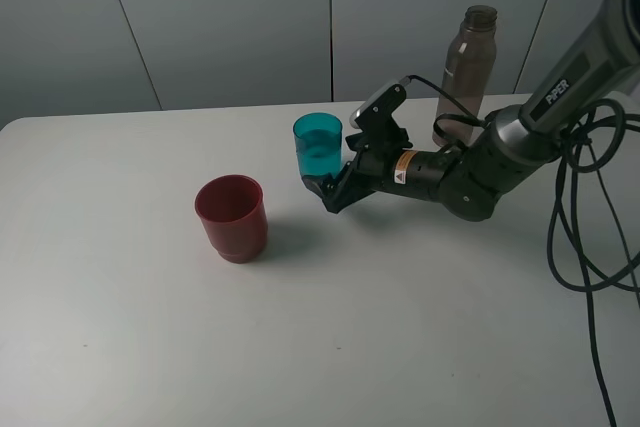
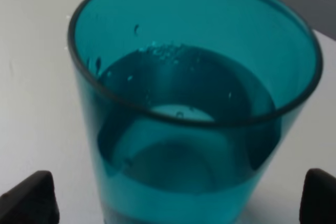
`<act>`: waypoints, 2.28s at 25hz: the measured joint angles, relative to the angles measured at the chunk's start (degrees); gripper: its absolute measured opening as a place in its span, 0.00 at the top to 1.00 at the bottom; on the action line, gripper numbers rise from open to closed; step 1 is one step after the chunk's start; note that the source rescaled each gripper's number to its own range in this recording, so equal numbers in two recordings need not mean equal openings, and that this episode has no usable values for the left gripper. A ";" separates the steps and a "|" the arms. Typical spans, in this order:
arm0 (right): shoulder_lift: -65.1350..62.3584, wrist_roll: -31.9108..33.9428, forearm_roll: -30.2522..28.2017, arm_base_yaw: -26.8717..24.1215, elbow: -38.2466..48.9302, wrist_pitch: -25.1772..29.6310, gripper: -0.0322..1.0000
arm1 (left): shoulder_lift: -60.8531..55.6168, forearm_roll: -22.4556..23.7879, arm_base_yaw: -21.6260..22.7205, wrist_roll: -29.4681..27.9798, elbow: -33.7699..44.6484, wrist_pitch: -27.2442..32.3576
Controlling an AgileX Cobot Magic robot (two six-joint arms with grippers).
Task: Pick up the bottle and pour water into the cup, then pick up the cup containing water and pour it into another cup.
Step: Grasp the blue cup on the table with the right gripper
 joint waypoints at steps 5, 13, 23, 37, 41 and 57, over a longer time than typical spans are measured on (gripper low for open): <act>0.00 0.00 0.00 0.00 -0.68 0.00 0.01 | 0.00 0.00 0.00 0.00 0.00 0.00; 0.00 0.00 0.00 0.00 -0.71 -0.63 0.01 | 0.00 0.00 0.00 0.00 0.00 0.00; 4.88 2.75 -0.12 1.23 -3.89 -4.34 0.01 | 0.00 0.00 0.00 0.00 0.00 0.00; 7.55 4.96 0.00 1.82 -8.62 -4.69 0.01 | 0.00 0.00 0.00 0.00 0.00 0.00; 8.63 5.06 0.00 2.42 -10.17 -4.69 0.01 | 0.00 0.00 0.00 0.00 0.00 0.00; 9.12 5.06 2.37 2.86 -10.85 -4.81 0.01 | 0.00 0.00 0.00 -0.40 0.00 0.00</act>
